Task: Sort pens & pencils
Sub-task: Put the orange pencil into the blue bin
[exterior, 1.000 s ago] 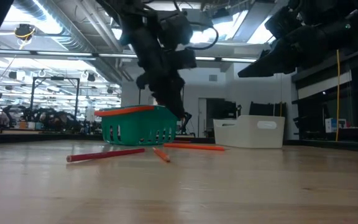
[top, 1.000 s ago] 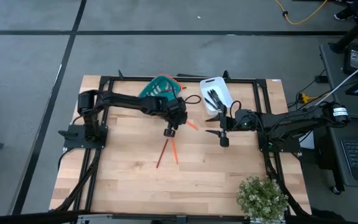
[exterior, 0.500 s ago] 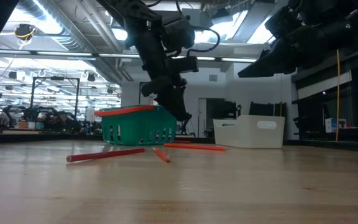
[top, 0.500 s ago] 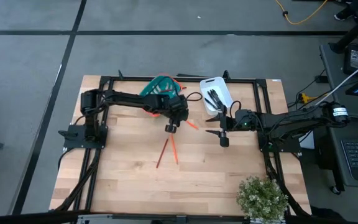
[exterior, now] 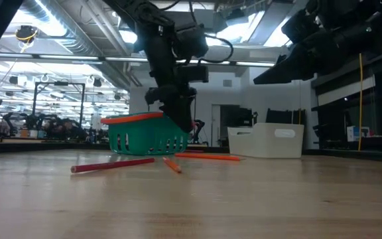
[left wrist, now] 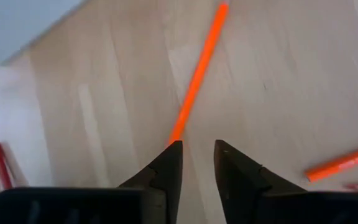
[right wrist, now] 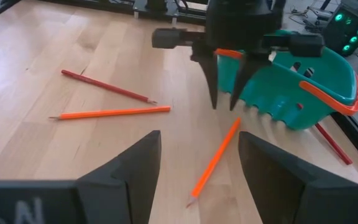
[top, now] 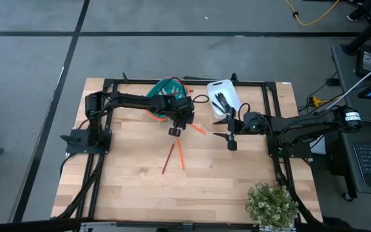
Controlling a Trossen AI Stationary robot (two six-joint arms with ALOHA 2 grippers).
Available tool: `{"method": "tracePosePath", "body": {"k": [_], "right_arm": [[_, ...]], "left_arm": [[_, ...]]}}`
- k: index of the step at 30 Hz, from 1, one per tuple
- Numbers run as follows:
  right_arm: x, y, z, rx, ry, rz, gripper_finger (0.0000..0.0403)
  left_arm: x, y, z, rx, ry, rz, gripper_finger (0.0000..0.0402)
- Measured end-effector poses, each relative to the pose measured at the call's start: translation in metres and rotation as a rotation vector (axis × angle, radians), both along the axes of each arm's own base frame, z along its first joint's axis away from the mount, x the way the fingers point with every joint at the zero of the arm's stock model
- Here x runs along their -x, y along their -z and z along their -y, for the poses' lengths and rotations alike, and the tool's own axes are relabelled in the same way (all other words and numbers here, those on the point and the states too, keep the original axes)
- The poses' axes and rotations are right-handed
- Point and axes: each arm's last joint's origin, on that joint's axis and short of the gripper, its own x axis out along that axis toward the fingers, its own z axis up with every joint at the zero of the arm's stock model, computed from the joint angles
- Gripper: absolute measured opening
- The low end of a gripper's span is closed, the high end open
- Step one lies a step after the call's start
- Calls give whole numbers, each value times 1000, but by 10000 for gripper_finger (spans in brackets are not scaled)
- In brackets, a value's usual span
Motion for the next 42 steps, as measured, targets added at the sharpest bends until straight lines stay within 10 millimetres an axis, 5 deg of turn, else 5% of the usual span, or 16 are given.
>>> {"method": "tracePosePath", "body": {"k": [14,34,42], "right_arm": [[1,2,3,0,13,-26,216],[2,4,5,-6,23,-44,216],[2,4,5,-7,23,-43,216]], "left_arm": [[-31,5,-9,-38,43,-173,77],[-42,-3,-9,25,111,-84,97],[-45,21,-10,26,161,-154,98]]}}
